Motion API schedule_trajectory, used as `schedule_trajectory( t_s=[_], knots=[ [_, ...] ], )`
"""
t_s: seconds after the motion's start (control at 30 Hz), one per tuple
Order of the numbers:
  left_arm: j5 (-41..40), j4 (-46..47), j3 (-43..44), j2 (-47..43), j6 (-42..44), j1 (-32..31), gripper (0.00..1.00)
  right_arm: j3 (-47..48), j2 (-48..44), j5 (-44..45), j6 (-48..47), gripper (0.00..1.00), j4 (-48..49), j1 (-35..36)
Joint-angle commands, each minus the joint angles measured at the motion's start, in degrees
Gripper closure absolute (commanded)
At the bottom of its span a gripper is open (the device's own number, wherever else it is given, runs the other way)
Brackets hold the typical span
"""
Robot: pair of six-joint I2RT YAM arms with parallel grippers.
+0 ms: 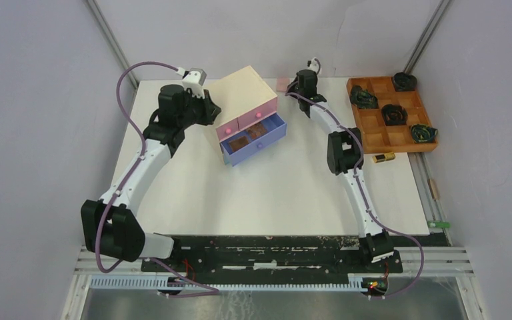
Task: Organize the makeup
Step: Move the makeup to the center of the board.
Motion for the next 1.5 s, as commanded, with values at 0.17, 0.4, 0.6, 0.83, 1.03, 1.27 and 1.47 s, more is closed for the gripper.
schedule_trajectory(
  t_s=[0.17,0.4,0.6,0.83,1.03,1.27,1.47],
  knots=[
    [2.4,-0.4,-1.8,-2.8,-3.6,0.1,0.79,-19.4,-14.2,-2.3,-2.7,0.99,-10.8,0.2],
    [1.9,-1.1,-2.4,-3.6,-3.9,0.1,0.79,-39.6,-27.3,-0.6,-2.2,0.99,-12.6,0.3],
    [2.0,-0.9,-3.0,-3.8,-4.0,0.1,0.79,-54.2,-37.6,2.2,-3.1,0.99,-15.6,0.4],
    [1.8,-0.2,-3.0,-3.3,-3.5,0.1,0.79,-60.6,-45.8,1.5,-11.4,0.99,-18.4,0.8],
    [2.0,0.3,-2.3,-2.5,-3.1,0.1,0.79,-60.3,-50.9,4.8,-18.8,0.57,-20.5,2.0],
    [2.3,1.1,-2.9,-2.2,-2.6,0.1,0.79,-55.0,-52.6,4.7,-24.2,0.31,-26.1,4.6],
    [3.5,1.5,-3.6,-2.8,-2.6,0.1,0.79,-46.5,-45.8,9.2,-20.7,0.3,-31.5,7.6]
  ],
)
